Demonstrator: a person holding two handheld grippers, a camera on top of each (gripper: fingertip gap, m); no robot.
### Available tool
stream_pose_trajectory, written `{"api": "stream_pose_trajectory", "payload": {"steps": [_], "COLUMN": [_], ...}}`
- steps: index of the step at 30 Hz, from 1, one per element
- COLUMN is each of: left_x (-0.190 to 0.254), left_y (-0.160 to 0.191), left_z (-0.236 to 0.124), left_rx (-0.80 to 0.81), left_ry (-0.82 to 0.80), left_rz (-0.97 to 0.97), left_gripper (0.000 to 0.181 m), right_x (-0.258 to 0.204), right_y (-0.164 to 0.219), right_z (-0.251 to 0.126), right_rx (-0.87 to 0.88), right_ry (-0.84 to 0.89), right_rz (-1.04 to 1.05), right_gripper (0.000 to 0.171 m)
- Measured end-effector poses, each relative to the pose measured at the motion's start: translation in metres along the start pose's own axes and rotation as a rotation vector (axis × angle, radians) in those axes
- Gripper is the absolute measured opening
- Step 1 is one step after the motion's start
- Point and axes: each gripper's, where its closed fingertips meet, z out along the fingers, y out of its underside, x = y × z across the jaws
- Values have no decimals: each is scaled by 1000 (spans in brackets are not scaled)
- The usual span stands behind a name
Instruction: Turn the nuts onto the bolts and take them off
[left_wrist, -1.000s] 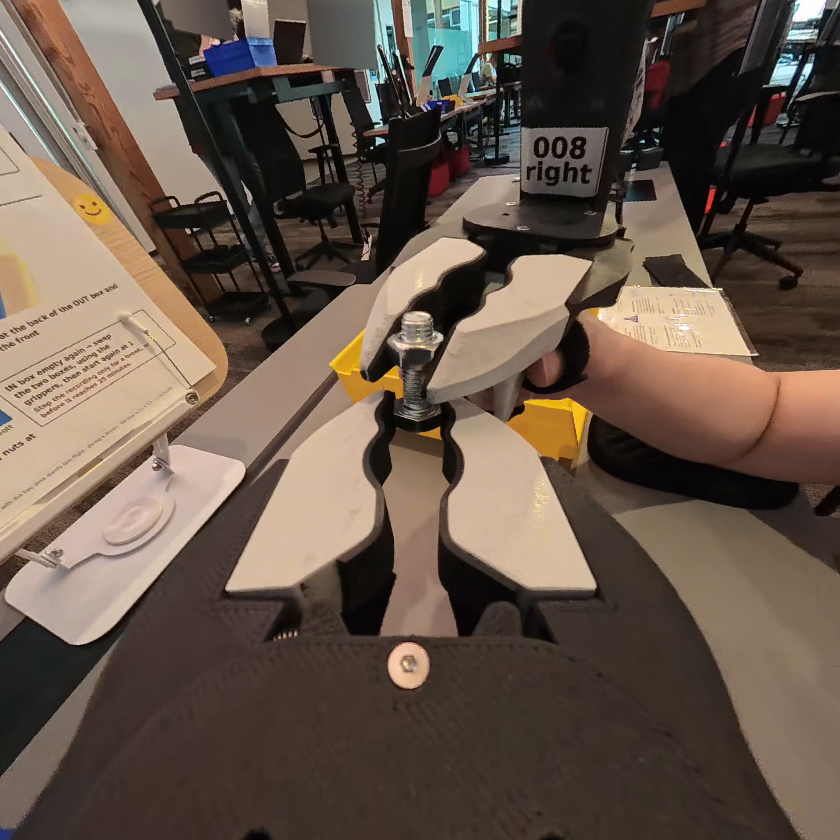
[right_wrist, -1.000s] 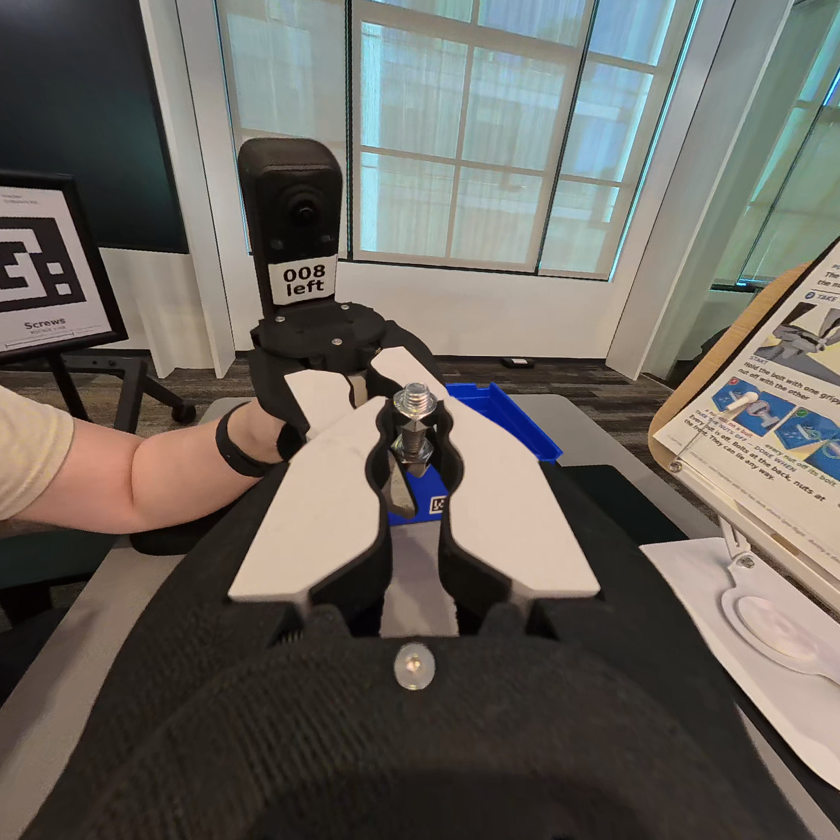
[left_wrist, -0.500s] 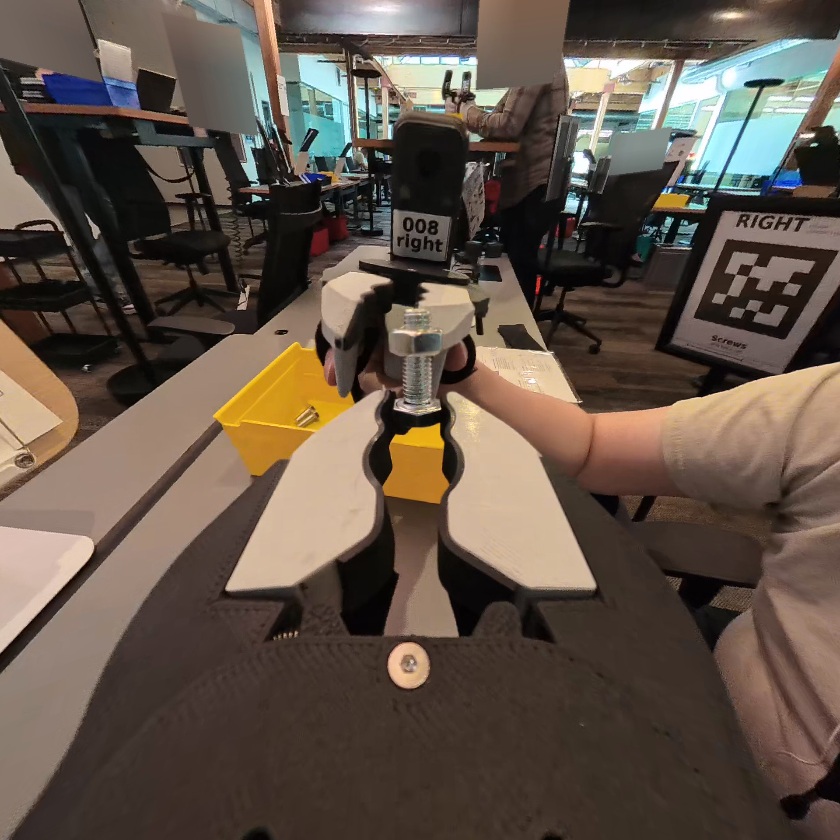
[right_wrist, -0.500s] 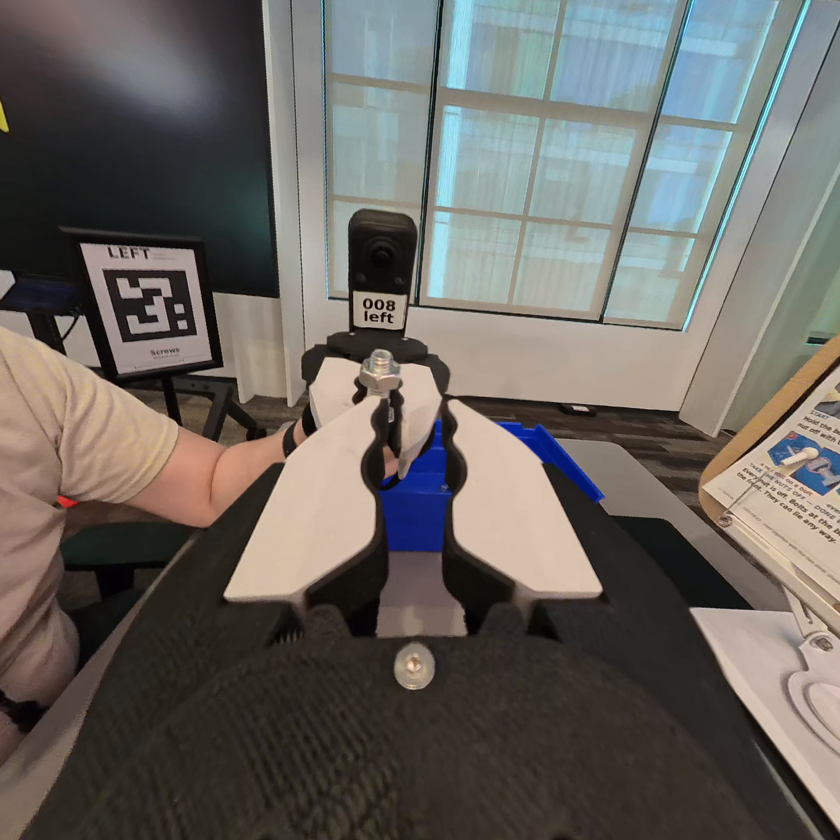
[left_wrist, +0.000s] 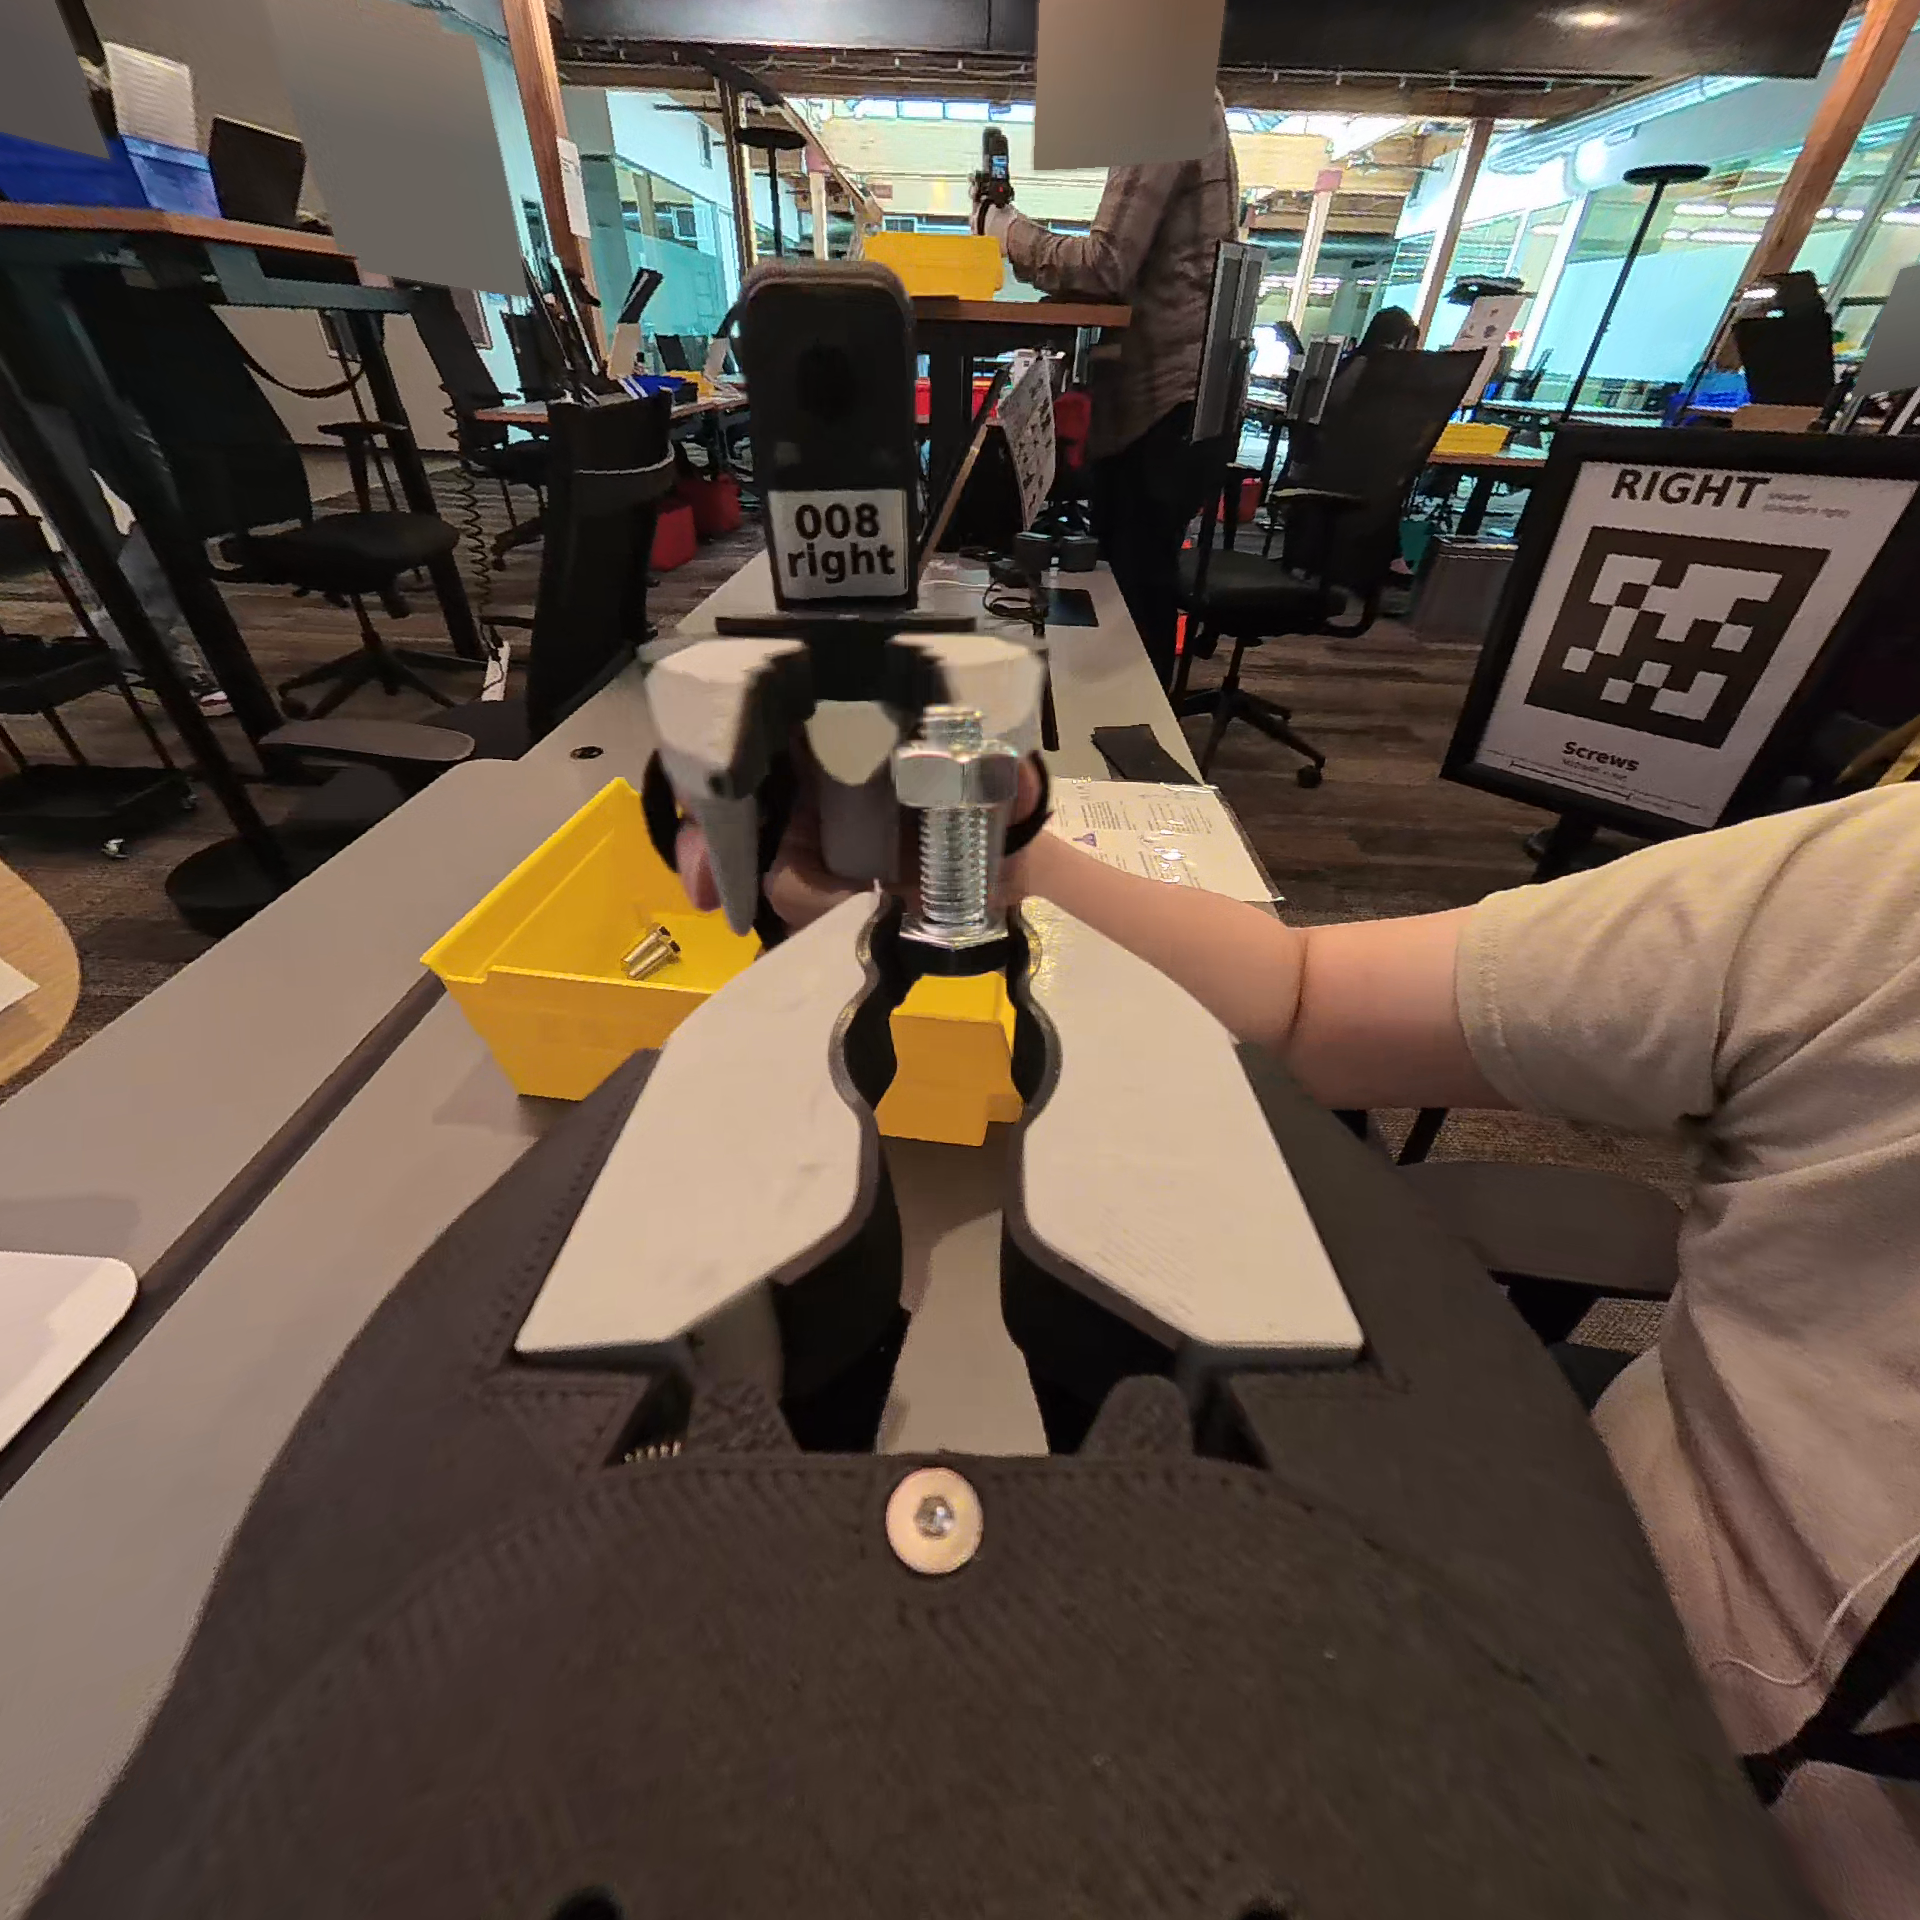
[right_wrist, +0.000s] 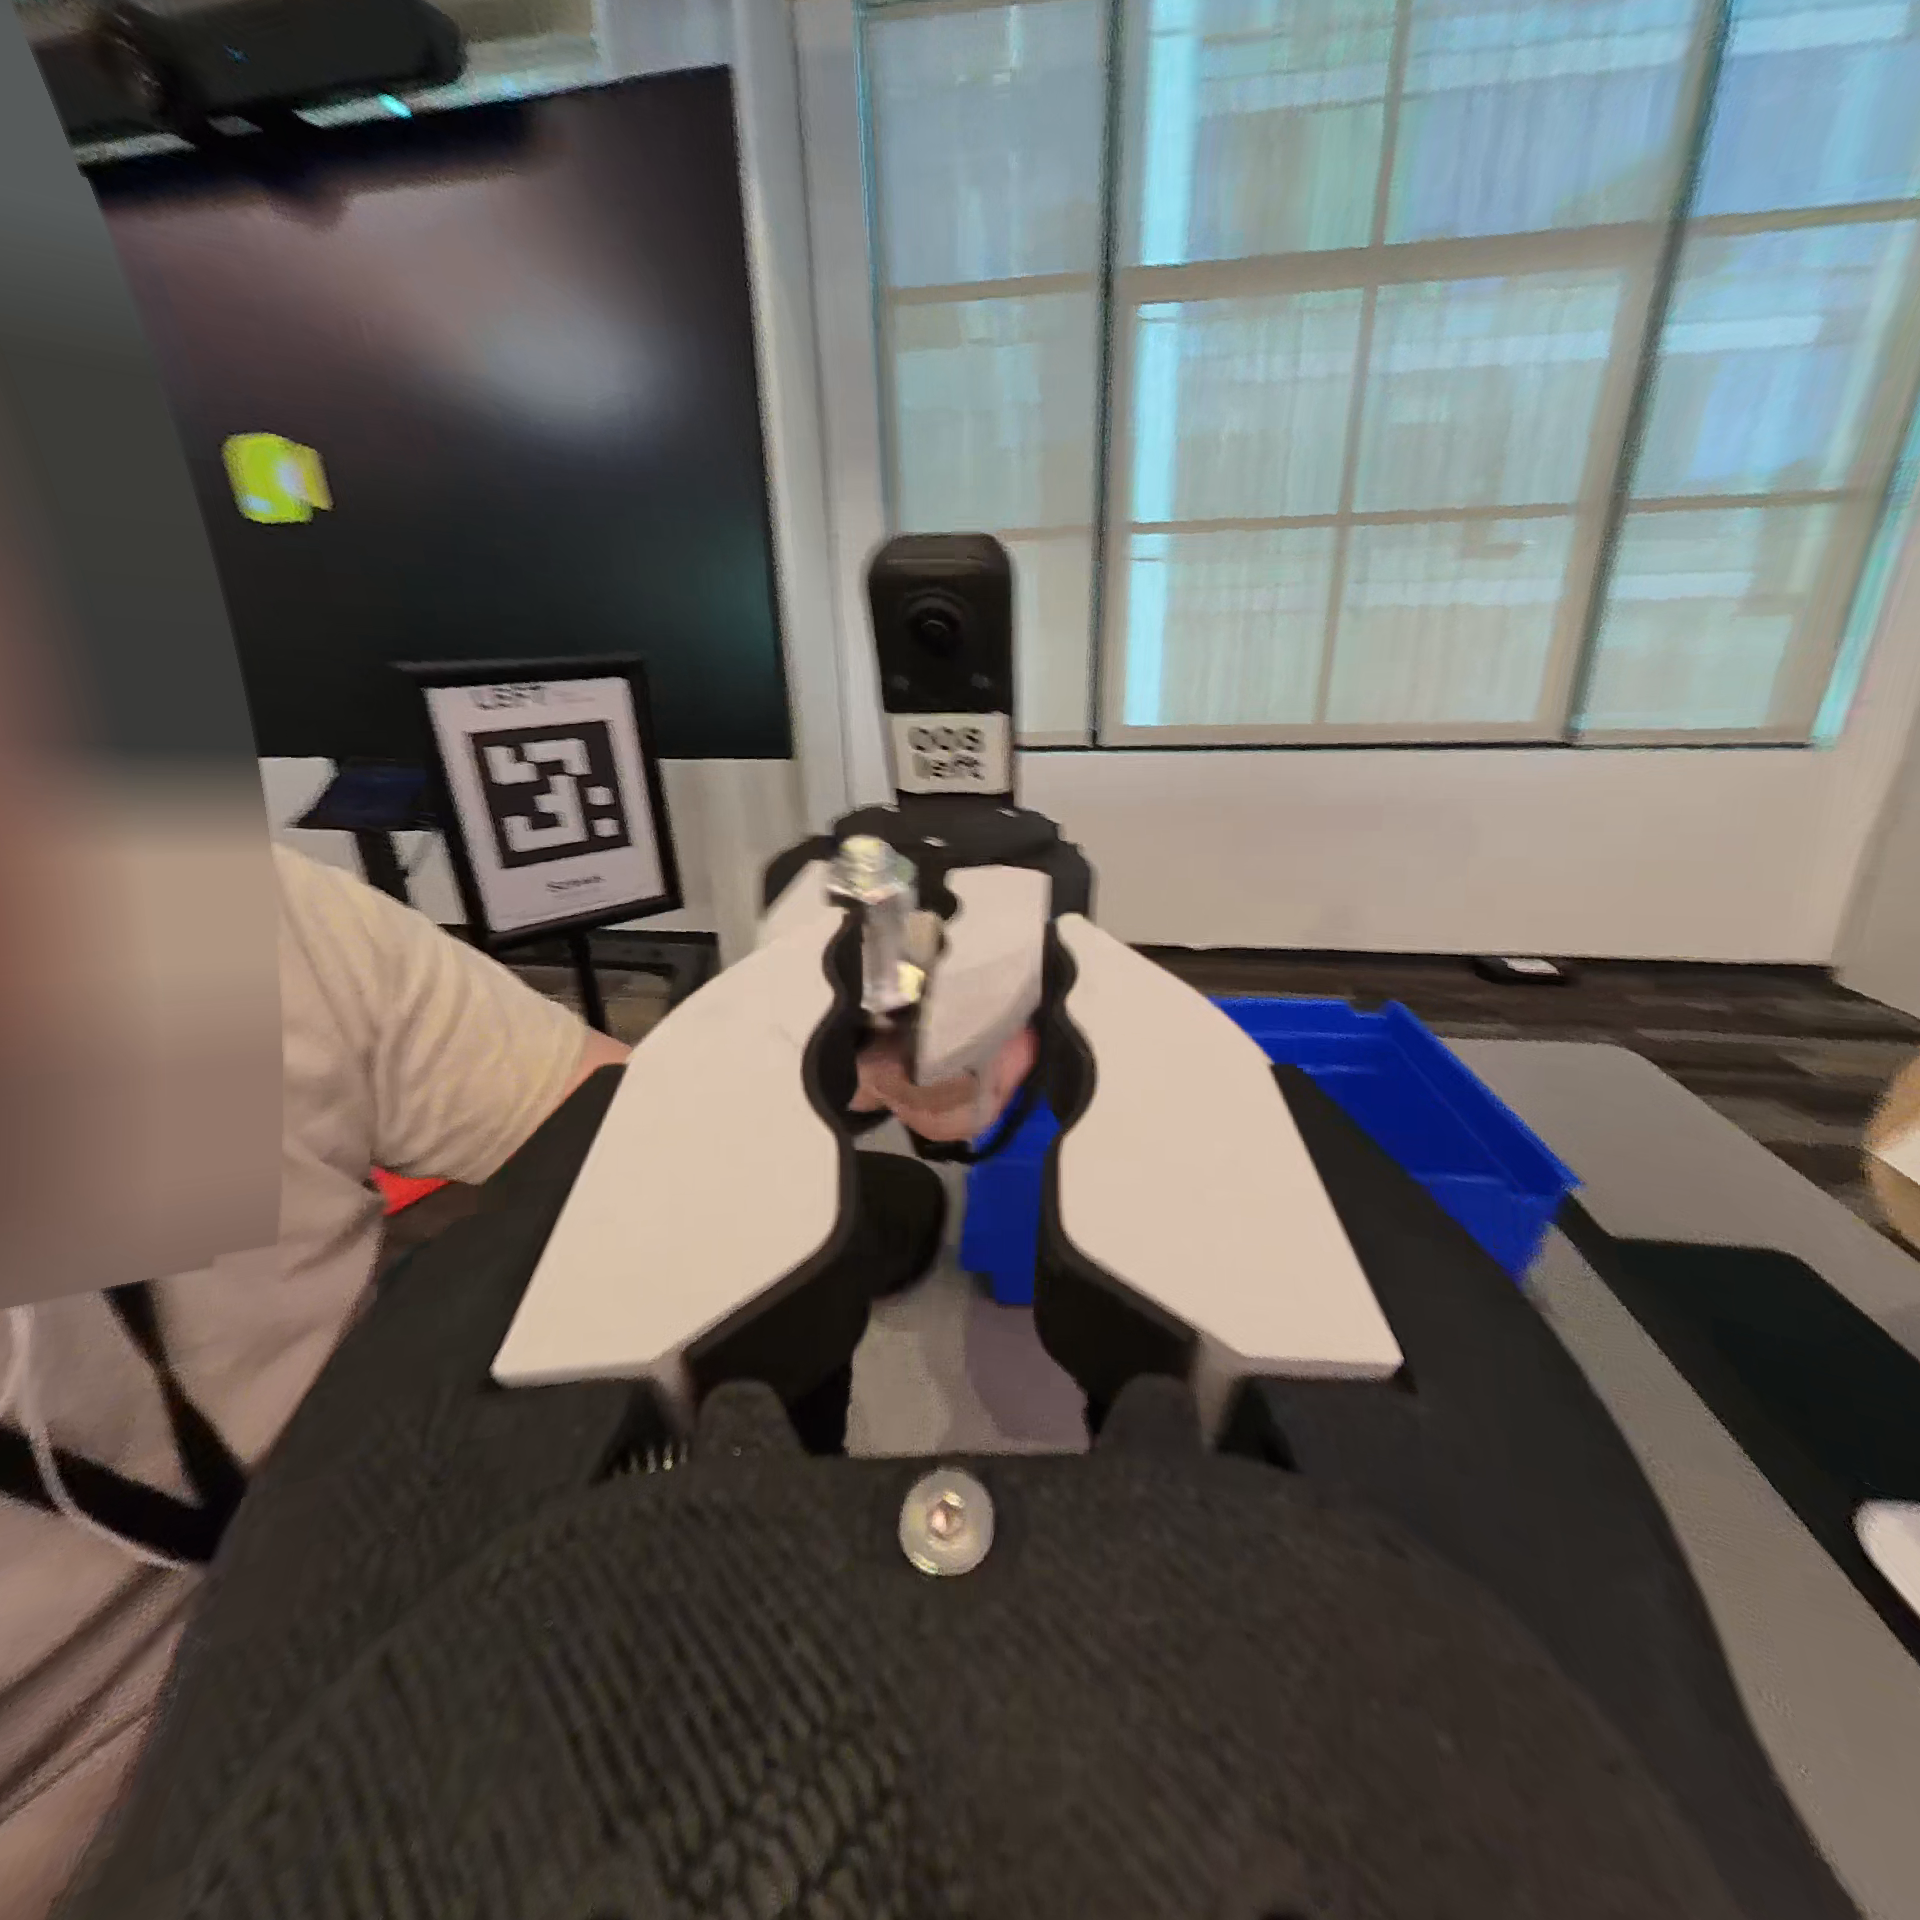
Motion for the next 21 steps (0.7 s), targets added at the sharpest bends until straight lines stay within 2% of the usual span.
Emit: {"api": "stream_pose_trajectory", "payload": {"steps": [4, 9, 15, 18, 21], "left_x": [1, 5, 4, 12, 15], "left_y": [2, 2, 5, 3, 1], "left_z": [2, 1, 3, 4, 4], "left_rx": [4, 9, -3, 9, 16], "left_ry": [23, 43, 45, 84, 117], "left_rz": [-11, 3, 0, -6, -34], "left_gripper": [18, 18, 18, 18, 18], "right_x": [-21, 8, -13, -8, 6], "right_y": [3, 4, 2, 6, -2], "right_z": [12, -1, 11, 7, -6], "right_rx": [-19, 24, -6, -20, 57], "right_ry": [-74, -10, -44, -34, -22], "right_rz": [-50, 60, -17, -16, 62], "right_gripper": [37, 38, 40, 45, 41]}}
